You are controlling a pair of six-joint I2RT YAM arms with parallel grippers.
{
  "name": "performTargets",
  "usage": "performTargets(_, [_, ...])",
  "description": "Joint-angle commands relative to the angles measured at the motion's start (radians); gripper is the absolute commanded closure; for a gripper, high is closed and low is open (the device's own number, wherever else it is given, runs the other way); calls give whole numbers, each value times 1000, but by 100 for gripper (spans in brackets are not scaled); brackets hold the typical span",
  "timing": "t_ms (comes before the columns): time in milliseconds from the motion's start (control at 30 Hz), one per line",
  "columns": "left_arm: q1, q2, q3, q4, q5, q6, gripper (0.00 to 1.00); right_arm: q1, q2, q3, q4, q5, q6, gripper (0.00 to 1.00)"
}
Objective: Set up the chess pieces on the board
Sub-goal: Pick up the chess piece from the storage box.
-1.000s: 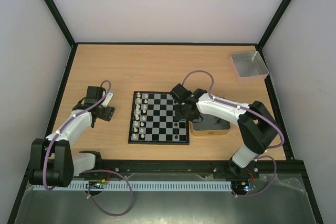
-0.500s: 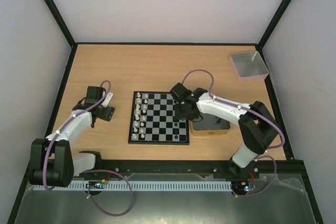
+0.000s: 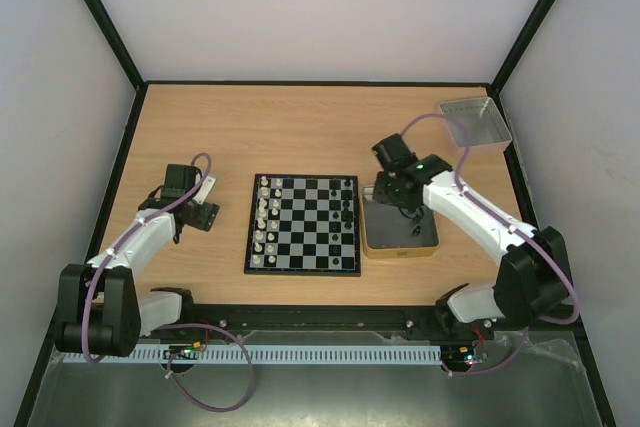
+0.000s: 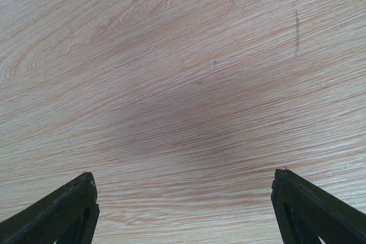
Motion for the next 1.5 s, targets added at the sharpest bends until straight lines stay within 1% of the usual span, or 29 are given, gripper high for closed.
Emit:
performTargets(0, [5, -5, -9, -3, 7, -1, 17, -149, -21, -55, -33, 42, -49, 61])
performTargets(100, [5, -7, -9, -4, 9, 0, 17, -229, 2, -84, 8, 12, -55, 60])
performTargets(233, [5, -8, -9, -3, 12, 1, 17, -272, 47, -120, 75, -46, -45, 65])
performTargets(600, [3, -15, -9, -5, 24, 2, 17, -322, 93, -121, 88, -9, -31, 69])
performTargets(833, [3, -29, -10, -6, 32, 3, 17, -343, 117, -132, 118, -40, 8, 70])
performTargets(1033, [5, -36, -9, -6, 33, 4, 17, -349, 140, -137, 141, -38, 24, 73])
performTargets(1200, [6, -42, -10, -6, 34, 4, 17, -360, 159, -150, 171, -51, 43, 78])
performTargets(1367, [8, -44, -10, -6, 35, 3, 17, -361, 180, -160, 184, -50, 50, 79])
performTargets(1467, [8, -45, -10, -5, 35, 4, 17, -365, 179, -169, 191, -40, 53, 83])
